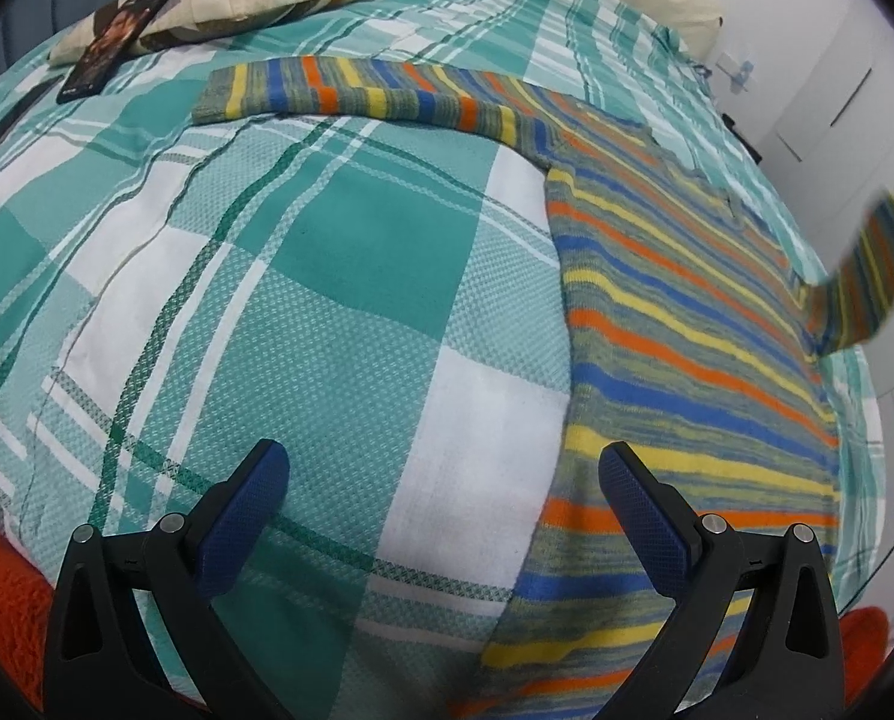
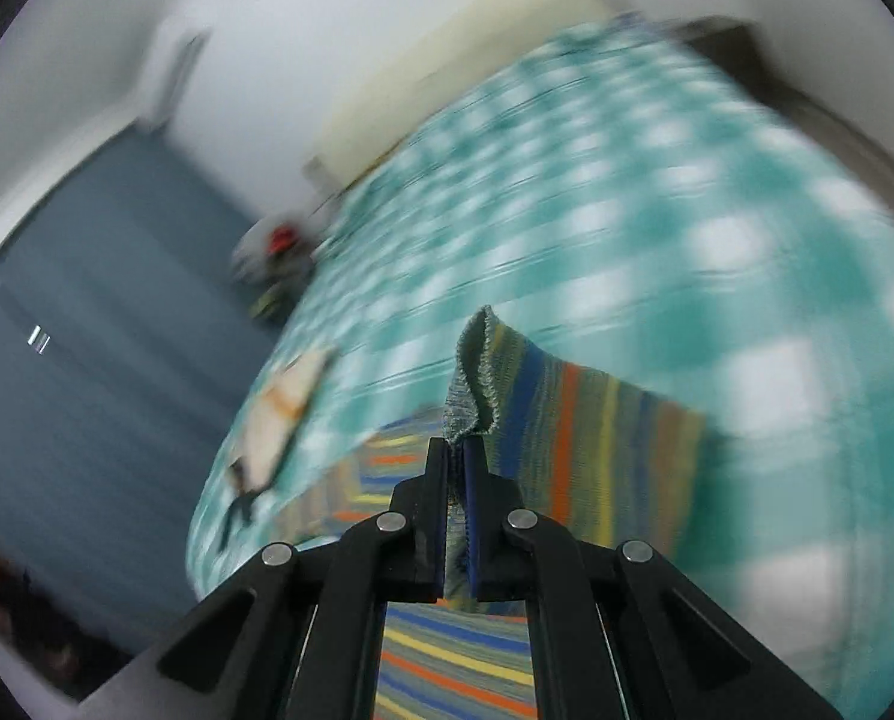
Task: Fold small clothes
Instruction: 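Fold the held side over onto the sweater body, open the right gripper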
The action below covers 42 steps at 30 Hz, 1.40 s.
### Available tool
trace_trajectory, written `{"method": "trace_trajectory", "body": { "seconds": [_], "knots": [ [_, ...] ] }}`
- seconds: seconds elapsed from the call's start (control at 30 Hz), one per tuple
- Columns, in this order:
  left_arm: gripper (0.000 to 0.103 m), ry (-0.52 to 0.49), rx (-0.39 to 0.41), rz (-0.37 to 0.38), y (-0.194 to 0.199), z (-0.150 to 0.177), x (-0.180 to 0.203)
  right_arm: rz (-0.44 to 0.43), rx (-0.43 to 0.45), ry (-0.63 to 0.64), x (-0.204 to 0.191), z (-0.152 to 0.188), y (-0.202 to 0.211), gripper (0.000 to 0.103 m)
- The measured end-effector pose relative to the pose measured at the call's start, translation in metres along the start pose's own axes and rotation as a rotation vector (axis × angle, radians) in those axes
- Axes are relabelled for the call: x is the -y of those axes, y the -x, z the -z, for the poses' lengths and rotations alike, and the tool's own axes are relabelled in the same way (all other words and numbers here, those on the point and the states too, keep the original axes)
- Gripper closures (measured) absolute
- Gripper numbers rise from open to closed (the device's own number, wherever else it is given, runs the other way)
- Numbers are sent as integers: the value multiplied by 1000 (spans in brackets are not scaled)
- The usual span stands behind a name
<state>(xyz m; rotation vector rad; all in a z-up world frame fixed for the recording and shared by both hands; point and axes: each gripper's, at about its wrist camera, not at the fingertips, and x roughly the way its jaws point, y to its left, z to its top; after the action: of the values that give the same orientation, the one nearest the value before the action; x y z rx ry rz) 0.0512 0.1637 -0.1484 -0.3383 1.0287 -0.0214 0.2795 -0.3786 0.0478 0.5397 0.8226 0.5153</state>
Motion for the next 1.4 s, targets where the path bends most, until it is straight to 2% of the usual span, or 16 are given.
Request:
{"method": "trace_trajectory", "body": {
  "seconds": [0.07, 0.1, 0.13, 0.17, 0.2, 0.4, 0.57, 0.6, 0.67, 0.7, 0.83, 1.0, 1.07, 1.17, 1.27, 1.4],
  "knots": [
    [1, -2, -5, 1, 0, 1, -1, -10, -36, 65, -32, 5, -39, 95],
    [1, -5, -7, 1, 0, 1, -1, -20, -57, 80, -44, 8, -61, 85],
    [1, -12, -7, -2, 1, 2, -1, -39, -103, 78, -51, 11, -86, 59],
    [1, -18, -8, -4, 1, 2, 0, -37, -128, 77, -53, 17, -97, 49],
    [1, -23, -9, -5, 1, 3, 0, -20, -139, 90, -56, 20, -109, 46],
    [1, -36, -17, -5, 0, 2, 3, 102, -155, 85, -17, 29, -108, 50],
    [0, -63, -17, -38, -5, 3, 10, 162, -338, 34, 35, 77, -125, 58],
    [0, -72, -16, -46, -5, 4, 11, 230, -371, 32, 51, 93, -132, 60],
    [1, -98, -14, -61, -5, 6, 14, 427, -416, 18, 85, 110, -141, 84],
    [0, -108, -16, -65, -4, 8, 15, 465, -388, -11, 101, 113, -135, 103],
    [0, -112, -13, -51, -1, 10, 15, 472, -254, -11, 94, 95, -104, 93],
    [0, -80, -5, -38, -2, 6, 12, 460, -283, 132, 62, 67, -122, 85],
    [0, -86, -8, -46, -3, 7, 12, 510, -322, 149, 67, 65, -144, 78],
    [0, -105, -13, -59, -4, 8, 13, 647, -394, 153, 92, 77, -168, 79],
    [0, -107, -14, -52, -3, 7, 14, 665, -307, 158, 90, 82, -152, 79],
    [0, -83, -13, -1, 0, 3, 12, 648, -292, 264, 65, 102, -120, 75]
  ]
}}
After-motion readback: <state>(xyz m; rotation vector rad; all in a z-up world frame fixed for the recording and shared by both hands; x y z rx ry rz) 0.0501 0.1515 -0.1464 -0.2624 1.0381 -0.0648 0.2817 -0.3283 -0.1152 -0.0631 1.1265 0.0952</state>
